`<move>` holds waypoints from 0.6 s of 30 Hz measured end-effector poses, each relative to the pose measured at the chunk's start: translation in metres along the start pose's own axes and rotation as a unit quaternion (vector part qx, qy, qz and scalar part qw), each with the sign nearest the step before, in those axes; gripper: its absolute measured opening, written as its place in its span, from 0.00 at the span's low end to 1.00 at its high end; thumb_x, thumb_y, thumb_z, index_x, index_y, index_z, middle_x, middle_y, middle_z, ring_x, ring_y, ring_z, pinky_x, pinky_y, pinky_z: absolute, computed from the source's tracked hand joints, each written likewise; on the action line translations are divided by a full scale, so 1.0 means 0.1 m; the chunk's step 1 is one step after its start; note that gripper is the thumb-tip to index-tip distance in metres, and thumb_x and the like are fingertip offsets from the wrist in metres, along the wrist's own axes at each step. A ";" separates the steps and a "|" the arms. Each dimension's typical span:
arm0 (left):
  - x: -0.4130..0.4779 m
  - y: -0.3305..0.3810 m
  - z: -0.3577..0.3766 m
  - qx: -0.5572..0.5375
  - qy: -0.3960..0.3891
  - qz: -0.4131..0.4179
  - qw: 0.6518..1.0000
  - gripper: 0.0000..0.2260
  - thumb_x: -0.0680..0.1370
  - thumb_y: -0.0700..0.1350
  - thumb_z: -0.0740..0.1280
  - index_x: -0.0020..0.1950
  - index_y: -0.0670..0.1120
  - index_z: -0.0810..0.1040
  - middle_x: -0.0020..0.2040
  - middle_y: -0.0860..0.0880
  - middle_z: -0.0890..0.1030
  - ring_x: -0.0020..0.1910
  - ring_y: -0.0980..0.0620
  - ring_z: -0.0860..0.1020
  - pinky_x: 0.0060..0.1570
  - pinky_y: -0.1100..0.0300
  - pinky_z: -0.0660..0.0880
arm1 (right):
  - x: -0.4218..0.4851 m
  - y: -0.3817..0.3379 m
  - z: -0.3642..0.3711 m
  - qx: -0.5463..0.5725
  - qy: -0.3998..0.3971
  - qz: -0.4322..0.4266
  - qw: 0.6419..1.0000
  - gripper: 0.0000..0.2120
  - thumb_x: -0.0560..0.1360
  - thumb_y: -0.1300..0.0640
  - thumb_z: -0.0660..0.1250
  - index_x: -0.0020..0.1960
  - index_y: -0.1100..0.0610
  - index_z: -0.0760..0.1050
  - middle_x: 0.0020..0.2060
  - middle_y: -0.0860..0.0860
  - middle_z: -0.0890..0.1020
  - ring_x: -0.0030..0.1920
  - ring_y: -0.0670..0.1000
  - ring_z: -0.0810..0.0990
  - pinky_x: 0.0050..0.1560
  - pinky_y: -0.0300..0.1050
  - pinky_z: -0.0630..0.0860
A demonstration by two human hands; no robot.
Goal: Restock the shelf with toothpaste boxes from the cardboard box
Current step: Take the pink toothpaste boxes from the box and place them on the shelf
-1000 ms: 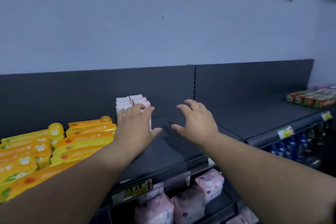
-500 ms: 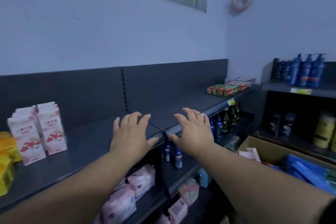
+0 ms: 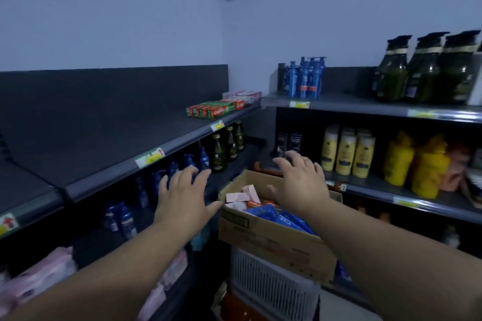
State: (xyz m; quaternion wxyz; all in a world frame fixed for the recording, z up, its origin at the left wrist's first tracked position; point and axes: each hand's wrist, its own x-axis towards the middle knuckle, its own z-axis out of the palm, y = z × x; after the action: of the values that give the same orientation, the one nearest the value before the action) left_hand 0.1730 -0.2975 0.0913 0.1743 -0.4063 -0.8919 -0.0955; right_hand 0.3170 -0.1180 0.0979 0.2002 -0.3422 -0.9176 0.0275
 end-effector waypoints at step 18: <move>1.19 0.28 1.51 -0.056 -0.111 0.035 0.992 0.29 0.77 0.62 0.60 0.76 0.55 0.57 0.72 0.54 0.62 0.72 0.52 0.61 0.74 0.48 0.51 | 0.72 0.72 1.20 0.009 -0.125 0.101 0.987 0.32 0.77 0.38 0.62 0.77 0.46 0.57 0.77 0.50 0.57 0.75 0.55 0.59 0.76 0.57 0.54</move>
State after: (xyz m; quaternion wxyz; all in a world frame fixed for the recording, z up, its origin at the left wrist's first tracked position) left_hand 0.0862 -0.1499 -0.0005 0.0547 -0.4543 -0.8842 -0.0934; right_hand 0.2657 -0.0063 -0.0010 0.0832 -0.4248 -0.8960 0.0988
